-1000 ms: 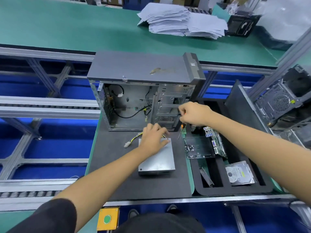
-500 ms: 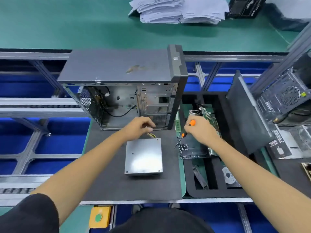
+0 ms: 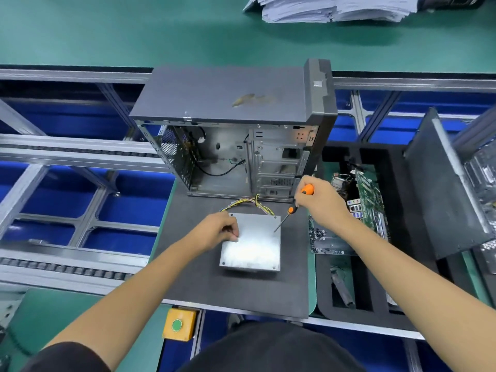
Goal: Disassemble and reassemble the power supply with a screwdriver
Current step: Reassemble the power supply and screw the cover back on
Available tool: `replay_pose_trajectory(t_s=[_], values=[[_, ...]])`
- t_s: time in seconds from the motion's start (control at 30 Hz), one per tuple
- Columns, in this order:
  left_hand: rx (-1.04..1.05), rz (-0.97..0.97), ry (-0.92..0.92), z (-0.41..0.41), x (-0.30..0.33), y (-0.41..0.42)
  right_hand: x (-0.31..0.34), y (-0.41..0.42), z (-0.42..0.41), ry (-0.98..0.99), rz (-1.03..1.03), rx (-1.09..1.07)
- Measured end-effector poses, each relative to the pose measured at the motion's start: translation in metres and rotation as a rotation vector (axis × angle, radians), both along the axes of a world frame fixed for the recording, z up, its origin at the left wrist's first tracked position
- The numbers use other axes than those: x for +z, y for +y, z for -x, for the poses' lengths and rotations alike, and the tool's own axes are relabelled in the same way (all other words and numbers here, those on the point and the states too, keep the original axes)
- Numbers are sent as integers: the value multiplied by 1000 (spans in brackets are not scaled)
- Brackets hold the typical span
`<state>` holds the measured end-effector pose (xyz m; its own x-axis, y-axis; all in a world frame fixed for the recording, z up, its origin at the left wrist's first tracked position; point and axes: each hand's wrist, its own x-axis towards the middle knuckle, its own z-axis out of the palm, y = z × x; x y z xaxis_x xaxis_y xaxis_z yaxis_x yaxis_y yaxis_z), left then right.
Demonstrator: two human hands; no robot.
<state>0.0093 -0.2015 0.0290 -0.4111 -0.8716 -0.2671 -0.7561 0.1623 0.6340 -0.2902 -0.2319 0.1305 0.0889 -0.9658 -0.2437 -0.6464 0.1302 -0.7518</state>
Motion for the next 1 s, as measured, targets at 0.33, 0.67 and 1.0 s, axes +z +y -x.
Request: replay_pose_trajectory(t_s=[0.33, 0.67, 1.0], values=[[109, -94, 243, 19, 4, 19, 13, 11, -29, -73, 22, 58], [219, -195, 504, 30, 7, 27, 24, 22, -52, -56, 41, 71], [188, -249, 491, 36, 10, 32, 25, 33, -57, 50, 84, 98]])
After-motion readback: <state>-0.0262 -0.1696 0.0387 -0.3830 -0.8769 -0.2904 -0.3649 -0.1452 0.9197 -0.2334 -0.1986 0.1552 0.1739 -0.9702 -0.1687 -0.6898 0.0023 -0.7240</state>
